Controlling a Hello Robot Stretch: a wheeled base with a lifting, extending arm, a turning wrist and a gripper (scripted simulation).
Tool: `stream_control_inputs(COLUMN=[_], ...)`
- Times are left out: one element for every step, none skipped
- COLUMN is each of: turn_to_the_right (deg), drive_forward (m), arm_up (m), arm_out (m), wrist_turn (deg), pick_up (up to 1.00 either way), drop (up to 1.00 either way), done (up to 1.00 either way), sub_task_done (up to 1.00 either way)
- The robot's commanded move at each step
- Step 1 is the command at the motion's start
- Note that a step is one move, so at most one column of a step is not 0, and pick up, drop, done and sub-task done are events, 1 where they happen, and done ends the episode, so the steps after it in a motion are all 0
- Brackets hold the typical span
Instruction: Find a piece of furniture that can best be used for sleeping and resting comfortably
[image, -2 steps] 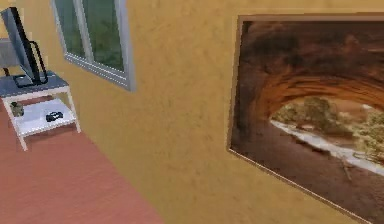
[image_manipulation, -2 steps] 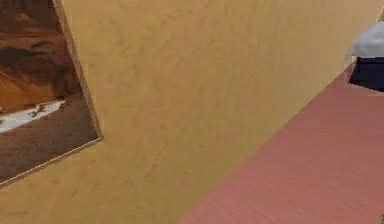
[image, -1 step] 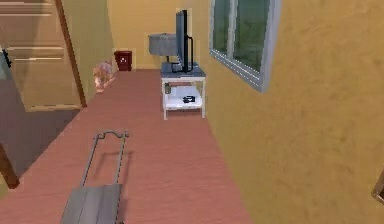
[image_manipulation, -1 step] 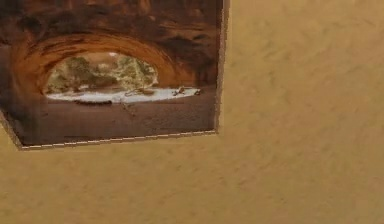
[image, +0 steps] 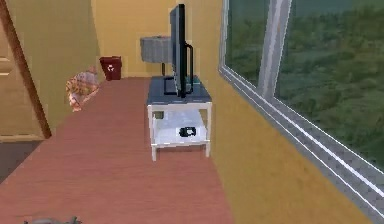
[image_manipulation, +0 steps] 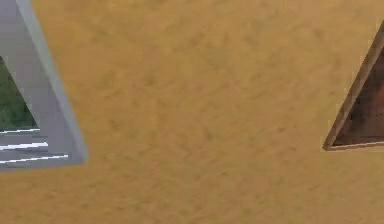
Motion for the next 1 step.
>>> stream_control_inputs(turn_to_the_right=[-12.0], drive_forward=[0.0], arm_up=[0.0], arm_out=[0.0], wrist_turn=[0.0], pick_up=[0.0], drop=[0.0], done=[0.0], sub_task_done=[0.0])
